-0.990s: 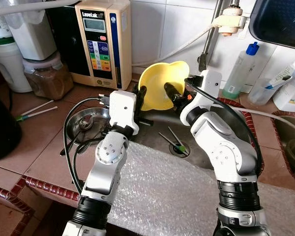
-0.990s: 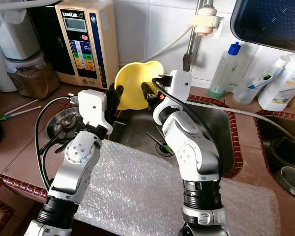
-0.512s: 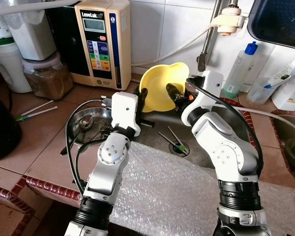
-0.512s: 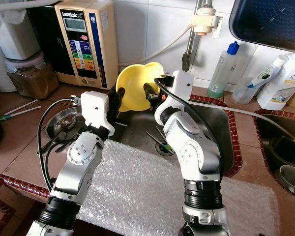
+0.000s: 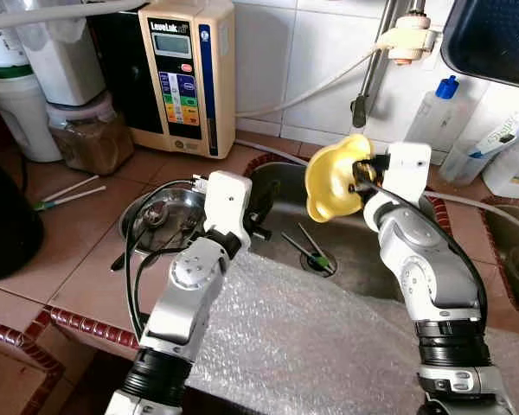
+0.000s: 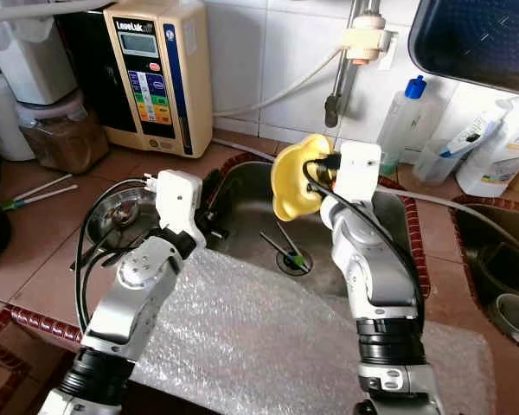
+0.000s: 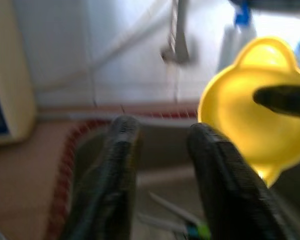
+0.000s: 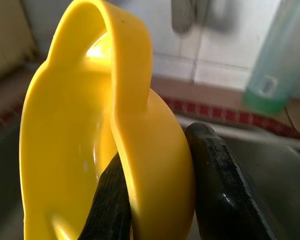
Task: Kitchen organization
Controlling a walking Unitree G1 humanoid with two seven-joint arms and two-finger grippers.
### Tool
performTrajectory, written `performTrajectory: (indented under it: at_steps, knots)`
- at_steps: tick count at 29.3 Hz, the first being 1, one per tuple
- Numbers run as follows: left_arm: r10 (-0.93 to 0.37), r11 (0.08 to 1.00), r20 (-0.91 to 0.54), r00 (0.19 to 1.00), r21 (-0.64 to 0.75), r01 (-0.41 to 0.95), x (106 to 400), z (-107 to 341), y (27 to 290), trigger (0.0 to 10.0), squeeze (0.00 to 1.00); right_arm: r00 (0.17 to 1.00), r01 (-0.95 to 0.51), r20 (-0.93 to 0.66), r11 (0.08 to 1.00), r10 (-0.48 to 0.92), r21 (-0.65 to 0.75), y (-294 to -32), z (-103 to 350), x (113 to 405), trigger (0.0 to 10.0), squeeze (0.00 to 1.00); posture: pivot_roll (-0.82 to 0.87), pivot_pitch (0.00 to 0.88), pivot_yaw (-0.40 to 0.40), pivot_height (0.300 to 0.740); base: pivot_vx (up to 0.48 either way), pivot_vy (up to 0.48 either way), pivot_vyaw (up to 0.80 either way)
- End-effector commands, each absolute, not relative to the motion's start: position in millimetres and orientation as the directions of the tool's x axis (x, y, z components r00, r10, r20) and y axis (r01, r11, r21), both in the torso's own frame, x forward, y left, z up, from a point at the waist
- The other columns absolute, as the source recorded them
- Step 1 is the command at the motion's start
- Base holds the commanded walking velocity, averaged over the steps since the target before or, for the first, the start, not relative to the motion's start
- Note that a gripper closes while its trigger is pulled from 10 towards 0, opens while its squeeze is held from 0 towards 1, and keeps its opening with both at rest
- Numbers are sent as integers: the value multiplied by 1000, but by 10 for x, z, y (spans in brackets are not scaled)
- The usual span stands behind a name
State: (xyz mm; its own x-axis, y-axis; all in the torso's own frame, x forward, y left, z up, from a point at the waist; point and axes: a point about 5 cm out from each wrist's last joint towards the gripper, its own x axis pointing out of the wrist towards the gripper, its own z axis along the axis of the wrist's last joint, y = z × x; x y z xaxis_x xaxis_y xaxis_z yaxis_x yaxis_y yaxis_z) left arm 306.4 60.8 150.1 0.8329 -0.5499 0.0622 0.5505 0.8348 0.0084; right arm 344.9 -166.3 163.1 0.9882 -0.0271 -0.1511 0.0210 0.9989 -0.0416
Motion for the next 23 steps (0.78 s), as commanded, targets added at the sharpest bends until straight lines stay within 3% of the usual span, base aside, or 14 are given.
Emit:
performTrajectory:
  at_steps: [1,6,14,15,16,17,18,21,23]
  knots:
    - [-601,799,29,799,12,601,3018,1474,566,10000,1000,990,29,-132,996,-40,-87,-1705,1619,3462,0,0,18,0,-25,740,0,0,0]
    - [-672,735,-75,736,52,676,2906,1331,656,10000,1000,973,44,-208,968,-97,-247,-1912,1263,3461,0,0,38,0,-31,740,0,0,0]
    - [-655,749,-95,750,53,661,2895,1327,729,10000,1000,950,63,-281,963,-139,-262,-2077,1027,3431,0,0,48,0,-32,740,0,0,0]
    - [-654,749,-102,749,48,660,2887,1330,740,10000,1000,950,54,-285,966,-128,-255,-2072,999,3439,1059,322,46,0,-31,740,0,0,0]
    - [-654,749,-105,749,47,661,2885,1329,743,10000,1000,950,51,-286,966,-125,-254,-2069,992,3441,1059,322,46,0,-31,740,0,0,0]
    - [-654,749,-108,749,46,661,2882,1326,741,10000,1000,950,49,-287,965,-125,-257,-2065,980,3440,8431,1000,44,0,-30,740,0,0,0]
    - [-653,750,-110,749,46,660,2881,1323,740,10000,1000,950,49,-288,965,-125,-258,-2062,972,3438,8431,1000,44,0,-30,740,0,0,0]
    - [-664,738,-124,738,47,673,2862,1310,720,10000,1000,950,38,-293,968,-112,-248,-2044,938,3436,10000,1000,44,0,-29,740,0,0,0]
    - [-663,738,-127,738,54,672,2857,1313,719,10000,1000,950,38,-291,969,-111,-244,-2039,928,3435,10000,1000,45,0,-28,740,0,0,0]
